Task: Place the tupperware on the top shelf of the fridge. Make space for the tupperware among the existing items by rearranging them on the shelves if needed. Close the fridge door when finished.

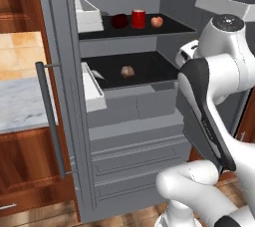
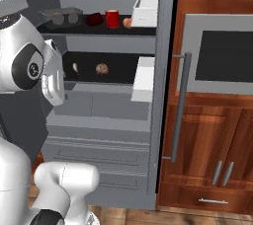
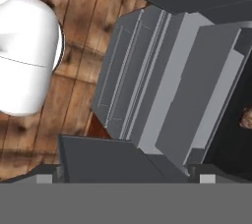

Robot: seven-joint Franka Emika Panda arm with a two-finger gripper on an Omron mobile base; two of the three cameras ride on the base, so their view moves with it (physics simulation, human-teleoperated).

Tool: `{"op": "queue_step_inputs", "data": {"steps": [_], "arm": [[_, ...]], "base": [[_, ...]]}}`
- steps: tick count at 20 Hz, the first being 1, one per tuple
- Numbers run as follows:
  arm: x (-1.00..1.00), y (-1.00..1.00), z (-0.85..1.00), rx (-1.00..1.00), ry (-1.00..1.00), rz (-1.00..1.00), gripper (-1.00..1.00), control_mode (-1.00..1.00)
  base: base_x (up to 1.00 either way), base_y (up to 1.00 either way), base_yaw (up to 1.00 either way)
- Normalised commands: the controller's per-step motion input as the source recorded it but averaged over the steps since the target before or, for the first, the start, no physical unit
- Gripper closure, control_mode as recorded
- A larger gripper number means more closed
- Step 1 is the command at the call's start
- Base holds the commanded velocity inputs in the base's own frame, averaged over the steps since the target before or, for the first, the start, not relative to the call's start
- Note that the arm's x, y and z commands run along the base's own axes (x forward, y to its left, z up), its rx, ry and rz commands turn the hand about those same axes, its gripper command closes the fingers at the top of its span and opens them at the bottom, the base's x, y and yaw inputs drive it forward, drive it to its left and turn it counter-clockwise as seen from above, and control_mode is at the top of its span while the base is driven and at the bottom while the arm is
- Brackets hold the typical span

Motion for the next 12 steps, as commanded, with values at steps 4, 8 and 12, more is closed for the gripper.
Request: {"op": "queue_step_inputs", "data": {"steps": [4, 8, 12], "arm": [[0.00, 0.26, 0.00, 0.00, 0.00, -0.12, -1.00, -1.00], [0.00, 0.11, 0.00, 0.00, 0.00, -0.03, -1.00, -1.00], [-0.15, 0.28, 0.00, -0.07, 0.00, 0.07, -1.00, -1.00]], "base": [[0.00, 0.00, 0.00], [0.00, 0.00, 0.00], [0.00, 0.00, 0.00]]}}
